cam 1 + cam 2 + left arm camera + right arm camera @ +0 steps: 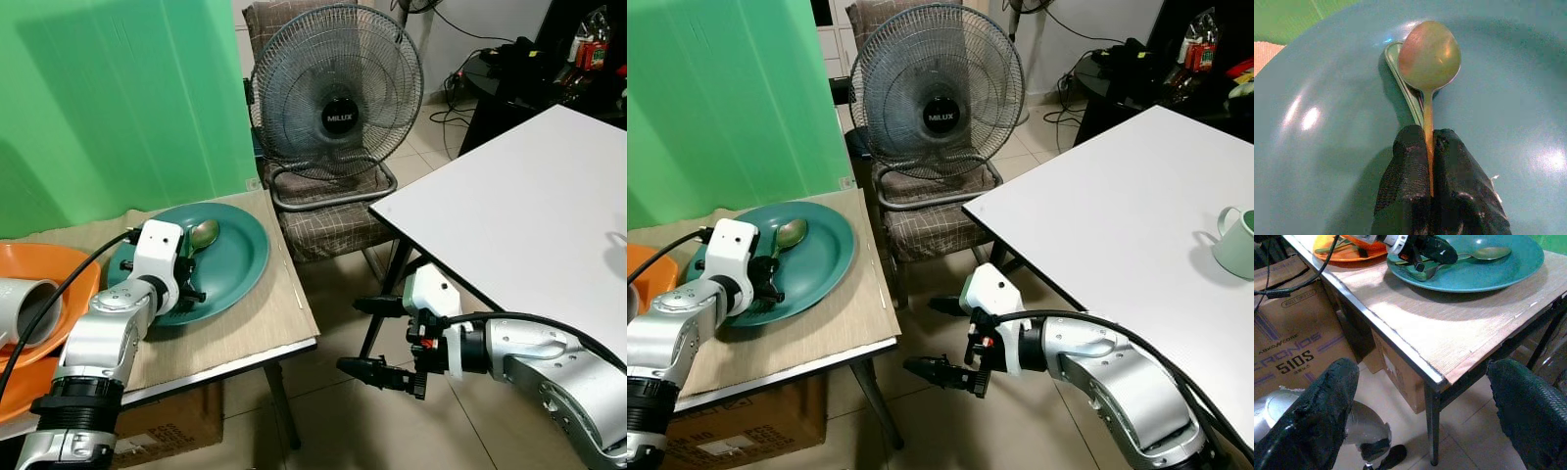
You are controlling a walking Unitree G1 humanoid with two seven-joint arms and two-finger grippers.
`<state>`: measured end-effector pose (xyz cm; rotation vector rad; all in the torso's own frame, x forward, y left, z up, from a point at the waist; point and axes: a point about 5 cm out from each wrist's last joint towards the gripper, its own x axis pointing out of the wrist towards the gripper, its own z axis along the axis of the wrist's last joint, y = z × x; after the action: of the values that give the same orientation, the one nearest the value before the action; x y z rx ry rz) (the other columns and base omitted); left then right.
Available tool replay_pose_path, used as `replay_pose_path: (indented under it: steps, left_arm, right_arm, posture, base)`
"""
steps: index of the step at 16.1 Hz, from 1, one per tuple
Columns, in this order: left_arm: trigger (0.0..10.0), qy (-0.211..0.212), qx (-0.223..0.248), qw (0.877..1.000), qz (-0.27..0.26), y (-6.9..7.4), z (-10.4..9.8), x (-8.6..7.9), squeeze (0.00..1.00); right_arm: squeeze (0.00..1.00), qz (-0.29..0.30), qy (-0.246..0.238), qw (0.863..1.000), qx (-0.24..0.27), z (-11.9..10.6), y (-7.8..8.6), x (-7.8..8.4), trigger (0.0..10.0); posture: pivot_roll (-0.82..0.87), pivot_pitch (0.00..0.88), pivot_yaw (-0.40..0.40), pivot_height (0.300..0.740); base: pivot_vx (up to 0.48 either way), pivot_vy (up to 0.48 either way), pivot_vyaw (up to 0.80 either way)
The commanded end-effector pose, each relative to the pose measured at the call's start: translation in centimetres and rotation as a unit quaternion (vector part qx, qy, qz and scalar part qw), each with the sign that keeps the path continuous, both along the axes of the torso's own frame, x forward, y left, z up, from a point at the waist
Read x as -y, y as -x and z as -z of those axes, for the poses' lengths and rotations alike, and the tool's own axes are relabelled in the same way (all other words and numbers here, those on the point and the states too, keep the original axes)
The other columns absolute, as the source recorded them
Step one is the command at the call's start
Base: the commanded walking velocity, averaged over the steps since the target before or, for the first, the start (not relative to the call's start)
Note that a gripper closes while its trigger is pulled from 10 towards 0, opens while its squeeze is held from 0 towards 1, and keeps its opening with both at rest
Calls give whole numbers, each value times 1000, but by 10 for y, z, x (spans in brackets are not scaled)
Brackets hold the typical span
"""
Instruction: Setting the table
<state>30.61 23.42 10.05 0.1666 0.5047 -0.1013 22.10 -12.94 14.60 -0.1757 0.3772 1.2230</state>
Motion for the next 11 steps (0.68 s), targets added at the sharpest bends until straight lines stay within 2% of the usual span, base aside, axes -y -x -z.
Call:
replay_pose_path:
  steps: [1, 4, 8, 11]
  left_arm:
    - [0, 3, 8, 1000, 6, 0, -1, 1, 0]
    - [0, 26, 44, 999, 9, 2, -11, 2, 0]
    - [0, 59, 96, 994, 3, 15, -18, -5, 0]
    - [0, 86, 132, 987, 22, 24, -28, -3, 0]
  right_arm:
    - [0, -17, -2, 1000, 6, -4, 5, -3, 10000]
    - [0, -9, -2, 1000, 7, -4, 5, 0, 10000]
    - [0, -6, -6, 1000, 5, -4, 6, 1, 10000]
    - [0, -8, -9, 1000, 3, -4, 7, 0, 10000]
  posture:
    - [-122, 0, 49, 740]
    - [-128, 0, 54, 740]
    - [-122, 0, 49, 740]
    - [-113, 0, 45, 740]
  base:
    - [0, 0, 0]
    - [0, 0, 0]
    - [0, 0, 0]
    - [0, 0, 0]
